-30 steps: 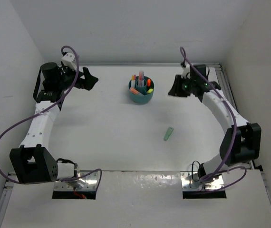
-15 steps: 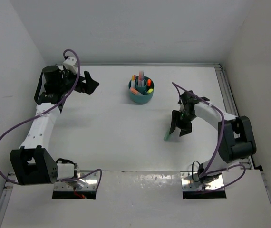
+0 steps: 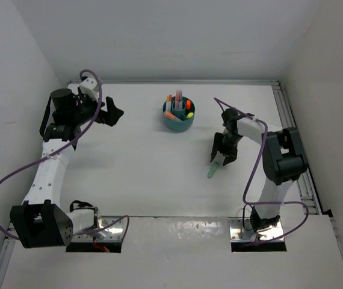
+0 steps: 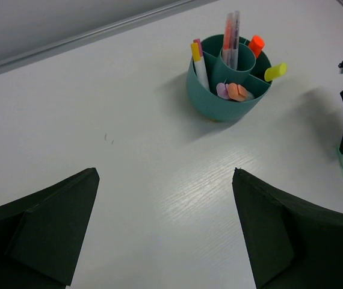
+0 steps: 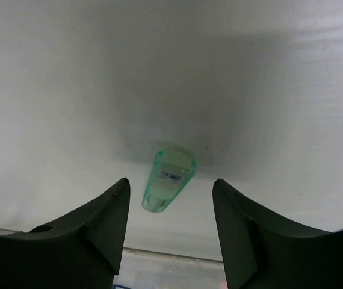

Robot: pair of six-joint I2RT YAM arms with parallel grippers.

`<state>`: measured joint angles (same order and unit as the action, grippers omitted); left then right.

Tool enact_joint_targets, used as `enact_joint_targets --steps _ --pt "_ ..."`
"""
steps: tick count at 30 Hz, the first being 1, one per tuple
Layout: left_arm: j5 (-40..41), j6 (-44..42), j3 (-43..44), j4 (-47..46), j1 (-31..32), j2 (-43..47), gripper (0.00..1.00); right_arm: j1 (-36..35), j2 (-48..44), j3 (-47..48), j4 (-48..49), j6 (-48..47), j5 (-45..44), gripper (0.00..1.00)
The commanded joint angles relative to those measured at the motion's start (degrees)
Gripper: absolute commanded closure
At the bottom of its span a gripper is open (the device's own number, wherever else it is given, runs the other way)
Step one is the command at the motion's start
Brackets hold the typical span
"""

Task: Sort the stationery into containers
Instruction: Pick up the stationery from the center of the board.

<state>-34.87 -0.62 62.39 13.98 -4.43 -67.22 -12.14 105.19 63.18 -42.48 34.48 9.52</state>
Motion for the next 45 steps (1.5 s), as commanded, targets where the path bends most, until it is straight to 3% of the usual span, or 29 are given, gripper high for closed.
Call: enact_joint_targets --steps 1,26,33,38,45 --pt "0.7 -2.1 -0.2 0.3 0.0 1.8 0.0 -0.2 1.5 3.1 -0.7 1.6 -1.1 0.44" --pt "2.6 -3.7 1.0 1.4 -0.1 0.1 0.0 -0.3 6.2 3.7 -1.7 1.9 -3.1 0.55" --pt "2.1 -3.4 1.0 1.0 0.0 -0.5 0.0 -1.2 4.9 2.0 -1.7 3.0 -1.2 0.51" --pt "2.0 -3.4 1.1 1.0 -0.1 -0.7 0.0 -1.2 5.6 2.7 -1.6 2.7 -2.3 0.62" --pt "2.0 -3.6 1.2 1.0 -0.1 -0.7 0.0 -1.1 6.1 4.8 -1.8 2.4 -2.8 0.86"
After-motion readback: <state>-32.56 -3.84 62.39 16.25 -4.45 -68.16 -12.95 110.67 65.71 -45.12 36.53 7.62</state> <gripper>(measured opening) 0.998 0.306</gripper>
